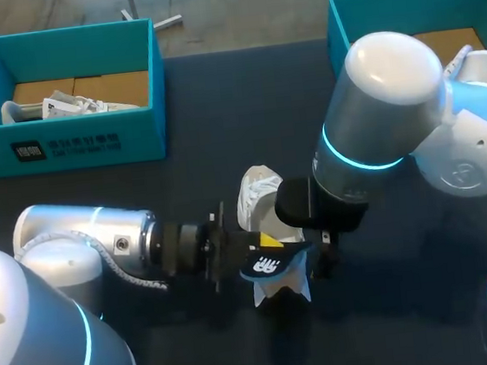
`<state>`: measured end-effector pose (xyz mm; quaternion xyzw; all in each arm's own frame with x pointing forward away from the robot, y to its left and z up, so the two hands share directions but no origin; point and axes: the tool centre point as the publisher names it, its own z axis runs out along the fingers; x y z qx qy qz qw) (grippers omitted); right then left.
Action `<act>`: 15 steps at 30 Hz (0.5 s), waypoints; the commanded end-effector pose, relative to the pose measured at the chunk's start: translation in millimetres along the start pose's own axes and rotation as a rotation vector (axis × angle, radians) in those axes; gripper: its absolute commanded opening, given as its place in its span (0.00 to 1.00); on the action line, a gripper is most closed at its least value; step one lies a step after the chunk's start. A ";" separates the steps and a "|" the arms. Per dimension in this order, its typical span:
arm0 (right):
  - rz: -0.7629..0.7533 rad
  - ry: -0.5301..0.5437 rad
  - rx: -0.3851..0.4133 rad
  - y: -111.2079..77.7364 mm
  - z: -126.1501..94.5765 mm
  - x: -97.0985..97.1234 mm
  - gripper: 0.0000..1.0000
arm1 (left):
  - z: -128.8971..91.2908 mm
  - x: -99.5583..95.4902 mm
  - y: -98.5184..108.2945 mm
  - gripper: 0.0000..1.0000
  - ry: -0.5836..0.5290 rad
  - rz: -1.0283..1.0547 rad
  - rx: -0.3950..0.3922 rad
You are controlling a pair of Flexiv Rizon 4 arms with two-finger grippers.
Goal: Take the shoe out of the shoebox, open the shoe tongue, remove and reinsert the insole, then place the shoe into the shoebox
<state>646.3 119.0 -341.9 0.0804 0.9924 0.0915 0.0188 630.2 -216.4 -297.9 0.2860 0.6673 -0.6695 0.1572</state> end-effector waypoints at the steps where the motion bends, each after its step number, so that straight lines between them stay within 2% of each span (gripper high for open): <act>1: 0.000 -0.002 0.000 0.7 2.7 0.6 1.00 | -3.2 -0.7 -3.1 0.00 0.007 -0.009 -0.002; 15: 0.000 -0.002 0.000 0.7 2.7 0.6 1.00 | -4.2 5.9 -15.6 0.00 0.035 -0.020 -0.004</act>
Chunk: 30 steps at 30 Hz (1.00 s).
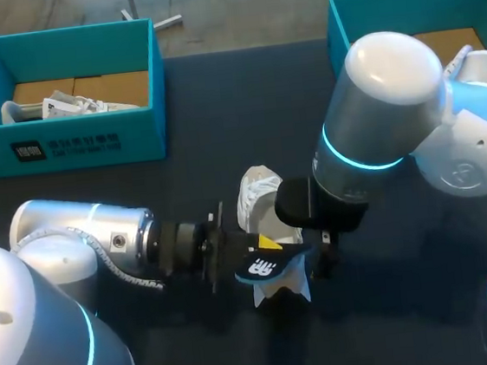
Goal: Take the shoe out of the shoebox, open the shoe tongue, remove and reinsert the insole, then place the shoe into the shoebox
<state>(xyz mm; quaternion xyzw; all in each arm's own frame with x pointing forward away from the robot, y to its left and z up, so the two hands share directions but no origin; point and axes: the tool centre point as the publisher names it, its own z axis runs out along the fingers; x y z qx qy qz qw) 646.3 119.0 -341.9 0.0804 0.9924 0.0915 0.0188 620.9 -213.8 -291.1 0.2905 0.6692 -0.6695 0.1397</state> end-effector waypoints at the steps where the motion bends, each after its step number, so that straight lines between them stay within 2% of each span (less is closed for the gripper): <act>1: 0.000 -0.002 0.000 0.7 2.7 0.6 1.00 | -3.3 3.0 -4.3 0.00 0.005 -0.003 -0.016; 11: 0.000 -0.002 0.000 0.7 2.7 0.6 1.00 | -15.4 7.7 -3.9 0.00 -0.017 -0.020 -0.024; 30: 0.000 -0.002 0.000 0.7 2.7 0.6 1.00 | -14.8 7.5 -3.1 0.00 -0.008 -0.020 -0.025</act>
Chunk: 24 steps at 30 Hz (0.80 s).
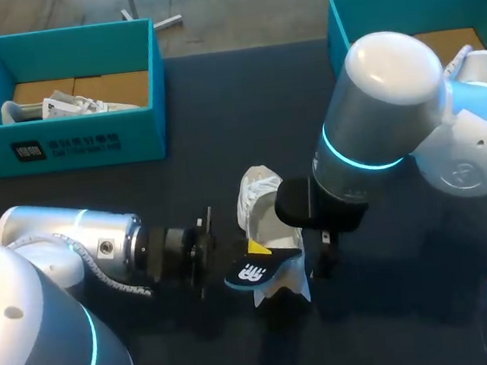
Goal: Take the shoe out of the shoebox, open the shoe tongue, remove and reinsert the insole, then place the shoe into the shoebox
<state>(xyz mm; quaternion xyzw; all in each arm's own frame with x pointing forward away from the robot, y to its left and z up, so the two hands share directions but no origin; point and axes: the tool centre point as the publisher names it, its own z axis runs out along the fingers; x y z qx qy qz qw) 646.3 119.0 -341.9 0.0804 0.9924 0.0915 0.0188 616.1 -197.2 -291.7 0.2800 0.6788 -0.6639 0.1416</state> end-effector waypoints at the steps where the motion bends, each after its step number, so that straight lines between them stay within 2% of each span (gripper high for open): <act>1: 0.000 -0.002 0.000 0.7 2.6 0.7 1.00 | 1.1 0.0 0.9 0.00 0.003 -0.004 -0.001; 8: 0.000 -0.002 0.000 0.7 2.6 0.7 1.00 | 5.0 1.5 0.0 0.00 0.020 0.008 0.008; 24: 0.000 -0.002 0.000 0.7 2.6 0.7 1.00 | 1.3 2.0 16.5 0.00 0.004 0.006 0.016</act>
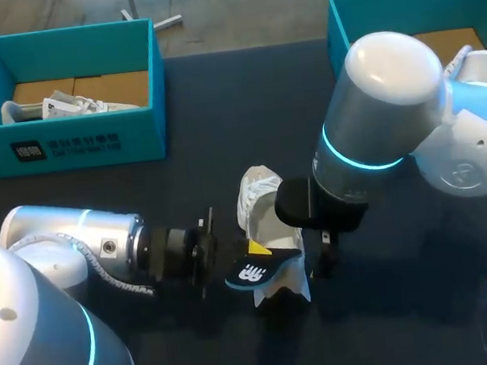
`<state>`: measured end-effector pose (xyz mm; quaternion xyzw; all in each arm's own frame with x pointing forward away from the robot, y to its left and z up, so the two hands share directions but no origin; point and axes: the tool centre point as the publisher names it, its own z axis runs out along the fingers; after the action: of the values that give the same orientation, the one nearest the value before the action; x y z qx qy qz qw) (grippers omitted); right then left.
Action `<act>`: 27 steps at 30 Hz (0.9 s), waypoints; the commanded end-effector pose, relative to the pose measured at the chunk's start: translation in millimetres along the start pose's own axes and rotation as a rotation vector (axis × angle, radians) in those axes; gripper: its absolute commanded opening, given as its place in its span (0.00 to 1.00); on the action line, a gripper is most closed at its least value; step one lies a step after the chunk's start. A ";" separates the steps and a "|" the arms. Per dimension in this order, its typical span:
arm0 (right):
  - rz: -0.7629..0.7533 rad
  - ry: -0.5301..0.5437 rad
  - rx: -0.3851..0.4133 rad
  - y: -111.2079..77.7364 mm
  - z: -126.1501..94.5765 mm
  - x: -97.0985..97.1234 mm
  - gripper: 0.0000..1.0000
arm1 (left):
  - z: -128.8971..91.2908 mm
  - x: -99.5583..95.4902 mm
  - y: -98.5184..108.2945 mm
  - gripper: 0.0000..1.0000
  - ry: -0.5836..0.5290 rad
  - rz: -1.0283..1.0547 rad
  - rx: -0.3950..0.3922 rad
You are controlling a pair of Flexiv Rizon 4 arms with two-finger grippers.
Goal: Take the shoe out of the shoebox, open the shoe tongue, remove and reinsert the insole, then place the shoe into the shoebox
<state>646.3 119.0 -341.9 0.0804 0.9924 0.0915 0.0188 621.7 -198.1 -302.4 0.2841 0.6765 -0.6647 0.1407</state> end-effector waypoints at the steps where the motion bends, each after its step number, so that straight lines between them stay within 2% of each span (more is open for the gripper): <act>1: 0.000 -0.002 0.000 0.7 2.6 0.7 1.00 | 0.7 0.6 5.0 0.00 -0.002 0.000 0.011; 27: 0.000 -0.002 0.000 0.7 2.6 0.7 1.00 | 2.3 -5.1 25.3 0.00 -0.020 -0.042 -0.004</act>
<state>646.3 119.0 -341.9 0.0804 0.9924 0.0915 0.0188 639.4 -201.2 -319.1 0.2638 0.6817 -0.6690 0.1344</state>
